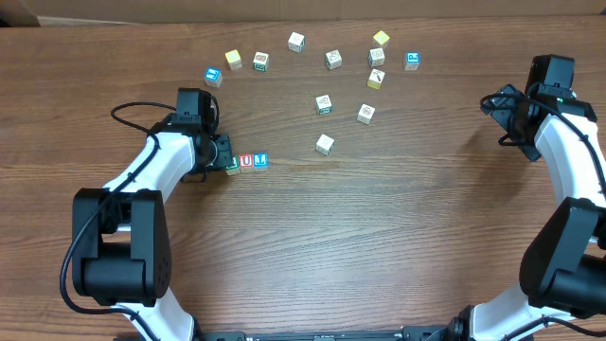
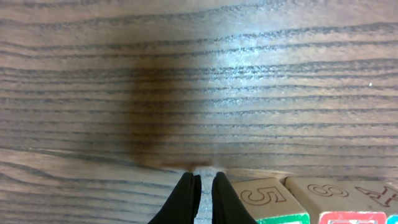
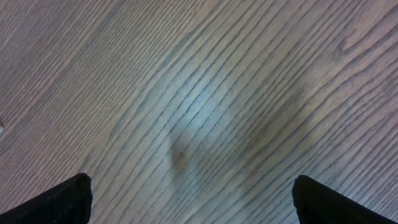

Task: Form a horizontal line
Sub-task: 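Hold the left gripper against the R block to align the row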

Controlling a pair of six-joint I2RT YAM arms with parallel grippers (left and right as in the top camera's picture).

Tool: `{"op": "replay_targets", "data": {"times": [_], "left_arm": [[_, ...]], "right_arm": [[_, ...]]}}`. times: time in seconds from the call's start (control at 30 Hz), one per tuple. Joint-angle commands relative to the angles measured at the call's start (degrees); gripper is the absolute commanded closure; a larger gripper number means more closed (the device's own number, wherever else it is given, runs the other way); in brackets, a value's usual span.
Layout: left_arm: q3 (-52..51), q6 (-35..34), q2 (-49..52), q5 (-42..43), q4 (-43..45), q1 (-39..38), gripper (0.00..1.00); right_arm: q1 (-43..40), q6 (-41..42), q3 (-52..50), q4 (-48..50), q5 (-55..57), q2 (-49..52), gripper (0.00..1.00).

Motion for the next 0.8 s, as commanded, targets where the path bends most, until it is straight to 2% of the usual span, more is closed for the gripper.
{"op": "replay_targets", "data": {"times": [0.0, 0.4, 0.77], "left_arm": [[-0.24, 0.83, 0.31, 0.68, 0.5, -0.11, 0.92], [-0.24, 0.5, 0.31, 0.66, -2.49, -0.11, 0.96], [-0.24, 0.39, 0.31, 1.97, -0.46, -0.11, 0.96]], "right_arm": [[0.0, -0.26, 0.74, 0.15, 0.66, -0.9, 0.0], [0.0, -0.26, 0.74, 0.15, 0.66, -0.9, 0.0], [0.0, -0.26, 0.74, 0.15, 0.66, -0.9, 0.0]]}}
